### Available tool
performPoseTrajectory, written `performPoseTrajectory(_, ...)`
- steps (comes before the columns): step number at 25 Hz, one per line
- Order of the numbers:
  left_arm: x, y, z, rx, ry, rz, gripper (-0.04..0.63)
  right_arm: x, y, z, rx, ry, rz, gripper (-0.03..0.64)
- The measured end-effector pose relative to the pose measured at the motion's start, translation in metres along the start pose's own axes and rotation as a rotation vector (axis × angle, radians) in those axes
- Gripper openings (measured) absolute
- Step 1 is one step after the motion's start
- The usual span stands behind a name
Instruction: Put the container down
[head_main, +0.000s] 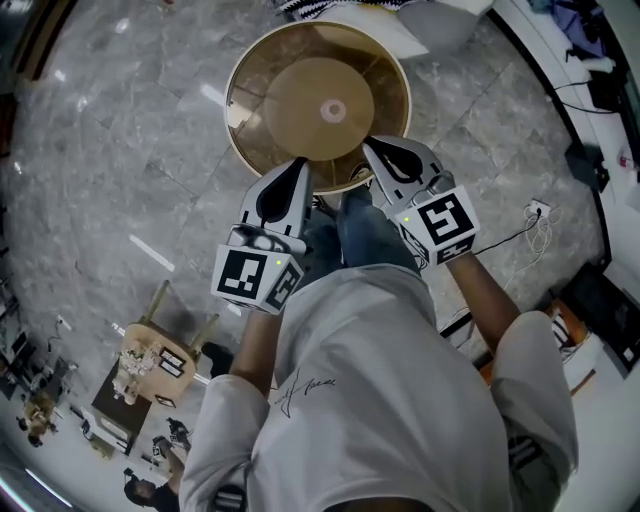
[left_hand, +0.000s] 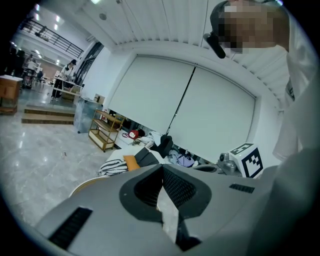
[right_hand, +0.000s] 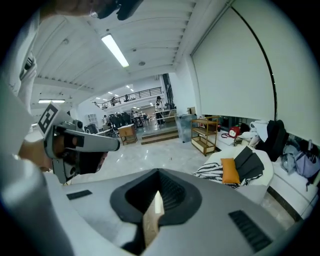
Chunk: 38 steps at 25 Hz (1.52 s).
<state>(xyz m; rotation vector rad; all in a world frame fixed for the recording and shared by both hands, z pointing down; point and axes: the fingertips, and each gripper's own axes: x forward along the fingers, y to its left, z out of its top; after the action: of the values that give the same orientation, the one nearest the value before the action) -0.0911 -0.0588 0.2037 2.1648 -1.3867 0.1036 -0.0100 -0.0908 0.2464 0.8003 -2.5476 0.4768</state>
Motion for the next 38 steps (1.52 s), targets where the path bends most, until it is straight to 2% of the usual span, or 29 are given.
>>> performPoseTrajectory(16, -0.026, -0.019, 0.032, -0.007, -0.056, -0.034, 0.018, -0.035, 0.002, 0.053, -0.032, -0.039, -0.037, 0.015)
performPoseTrajectory(20, -0.033, -0.029, 0.040, -0.001, -0.069, -0.062, 0.018, -0.043, 0.012, 0.057, -0.024, -0.047, -0.029, 0.015)
performPoseTrajectory(38, -0.063, -0.054, 0.067, 0.042, -0.131, -0.077, 0.018, -0.090, 0.034, 0.082, -0.061, -0.110, -0.037, 0.015)
